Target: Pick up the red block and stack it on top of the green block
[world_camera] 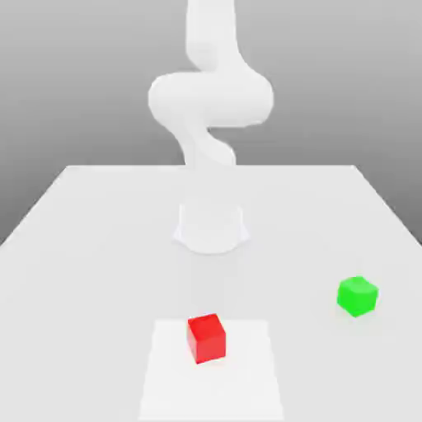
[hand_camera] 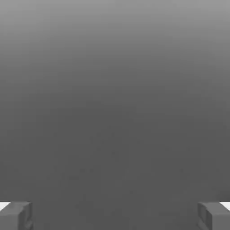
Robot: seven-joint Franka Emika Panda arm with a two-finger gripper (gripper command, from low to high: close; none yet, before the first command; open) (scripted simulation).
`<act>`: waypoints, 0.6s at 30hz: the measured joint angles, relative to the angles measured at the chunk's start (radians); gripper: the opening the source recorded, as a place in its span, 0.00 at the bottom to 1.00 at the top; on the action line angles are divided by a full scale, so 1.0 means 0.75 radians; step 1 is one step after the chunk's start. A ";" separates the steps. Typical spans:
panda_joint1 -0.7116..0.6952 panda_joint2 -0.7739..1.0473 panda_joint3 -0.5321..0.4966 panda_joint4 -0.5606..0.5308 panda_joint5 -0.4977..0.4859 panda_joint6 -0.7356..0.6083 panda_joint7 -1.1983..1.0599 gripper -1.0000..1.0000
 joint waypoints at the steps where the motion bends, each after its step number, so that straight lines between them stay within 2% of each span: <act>1: -0.033 0.043 0.037 -0.028 -0.012 0.026 0.074 0.50; 10: -0.282 0.420 0.273 -0.259 -0.110 0.246 0.688 0.50; 18: -0.403 0.741 0.355 -0.463 -0.135 0.442 1.182 0.50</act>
